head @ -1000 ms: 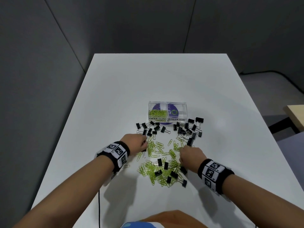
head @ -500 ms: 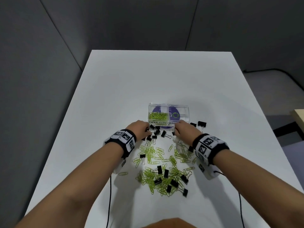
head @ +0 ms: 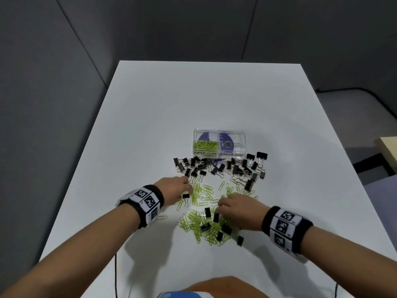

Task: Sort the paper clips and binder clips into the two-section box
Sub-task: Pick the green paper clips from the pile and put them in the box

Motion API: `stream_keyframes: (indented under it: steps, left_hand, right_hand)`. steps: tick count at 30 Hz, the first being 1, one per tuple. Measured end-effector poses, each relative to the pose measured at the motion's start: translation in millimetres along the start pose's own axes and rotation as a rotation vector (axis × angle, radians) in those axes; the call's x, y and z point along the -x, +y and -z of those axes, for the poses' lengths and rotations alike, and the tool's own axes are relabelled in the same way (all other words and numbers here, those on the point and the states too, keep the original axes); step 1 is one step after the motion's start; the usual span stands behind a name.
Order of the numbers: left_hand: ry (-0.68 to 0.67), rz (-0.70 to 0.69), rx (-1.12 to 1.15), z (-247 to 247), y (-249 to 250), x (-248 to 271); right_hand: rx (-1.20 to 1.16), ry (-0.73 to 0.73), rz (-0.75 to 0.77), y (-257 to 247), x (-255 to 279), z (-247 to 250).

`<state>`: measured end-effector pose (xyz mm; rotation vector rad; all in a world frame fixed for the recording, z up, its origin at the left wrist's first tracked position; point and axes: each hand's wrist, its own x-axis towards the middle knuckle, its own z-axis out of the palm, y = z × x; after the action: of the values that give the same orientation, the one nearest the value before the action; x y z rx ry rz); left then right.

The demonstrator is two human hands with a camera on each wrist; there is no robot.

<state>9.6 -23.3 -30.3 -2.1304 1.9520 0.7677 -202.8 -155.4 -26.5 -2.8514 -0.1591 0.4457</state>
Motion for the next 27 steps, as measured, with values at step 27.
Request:
stream_keyframes:
  steps: [27]
  left_hand:
    - [0.189, 0.270, 0.016, 42, -20, -25]
  right_hand:
    - [-0.168, 0.194, -0.320, 29, -23, 26]
